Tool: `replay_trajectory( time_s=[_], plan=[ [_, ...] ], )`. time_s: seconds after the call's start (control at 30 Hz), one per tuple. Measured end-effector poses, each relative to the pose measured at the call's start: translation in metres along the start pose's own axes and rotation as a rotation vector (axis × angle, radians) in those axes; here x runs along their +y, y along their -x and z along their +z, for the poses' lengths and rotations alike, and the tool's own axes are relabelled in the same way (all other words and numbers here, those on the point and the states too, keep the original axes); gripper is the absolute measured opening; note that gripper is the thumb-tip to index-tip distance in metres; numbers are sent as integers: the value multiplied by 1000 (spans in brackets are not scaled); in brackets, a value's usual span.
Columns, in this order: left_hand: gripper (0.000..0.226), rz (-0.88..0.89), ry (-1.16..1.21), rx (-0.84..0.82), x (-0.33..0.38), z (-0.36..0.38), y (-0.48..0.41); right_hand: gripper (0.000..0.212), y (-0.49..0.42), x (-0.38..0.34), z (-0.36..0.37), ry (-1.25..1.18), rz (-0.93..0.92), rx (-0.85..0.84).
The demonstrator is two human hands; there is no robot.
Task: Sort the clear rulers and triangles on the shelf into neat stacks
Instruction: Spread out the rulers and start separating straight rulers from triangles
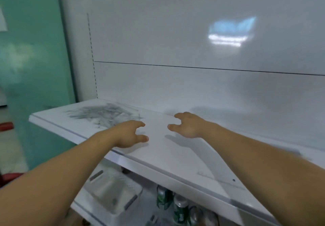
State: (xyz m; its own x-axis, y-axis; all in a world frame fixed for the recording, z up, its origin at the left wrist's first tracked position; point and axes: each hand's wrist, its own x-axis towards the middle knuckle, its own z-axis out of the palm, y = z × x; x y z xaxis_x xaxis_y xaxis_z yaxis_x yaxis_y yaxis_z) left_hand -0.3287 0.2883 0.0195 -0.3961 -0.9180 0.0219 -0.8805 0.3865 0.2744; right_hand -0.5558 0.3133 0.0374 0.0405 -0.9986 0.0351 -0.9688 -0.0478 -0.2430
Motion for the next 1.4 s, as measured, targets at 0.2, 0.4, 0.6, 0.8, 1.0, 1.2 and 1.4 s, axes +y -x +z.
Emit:
replay_trajectory(
  time_s=[0.2,0.4,0.6,0.8,1.0,1.2,1.4],
  plan=[
    [65,-103,25,63,-137,-32,18,75,-76,-113,39,-37,-104,-7],
    [61,-166,70,83,-227,-46,8,75,-138,-176,76,-58,-87,-23],
    [60,-144,95,111,-280,-54,-41,70,-209,-197,83,-12,-104,3],
    [57,-81,29,144,-316,-63,-119,46,-296,-200,90,64,-103,-16],
    [63,-29,-1,64,-343,-71,-196,50,-359,-200,90,172,-114,-88],
    [53,96,26,-48,-362,-81,-232,47,-374,-194,83,215,-57,-74],
    [41,477,98,-84,-366,-77,-236,48,-350,-201,80,174,115,50]
  ],
)
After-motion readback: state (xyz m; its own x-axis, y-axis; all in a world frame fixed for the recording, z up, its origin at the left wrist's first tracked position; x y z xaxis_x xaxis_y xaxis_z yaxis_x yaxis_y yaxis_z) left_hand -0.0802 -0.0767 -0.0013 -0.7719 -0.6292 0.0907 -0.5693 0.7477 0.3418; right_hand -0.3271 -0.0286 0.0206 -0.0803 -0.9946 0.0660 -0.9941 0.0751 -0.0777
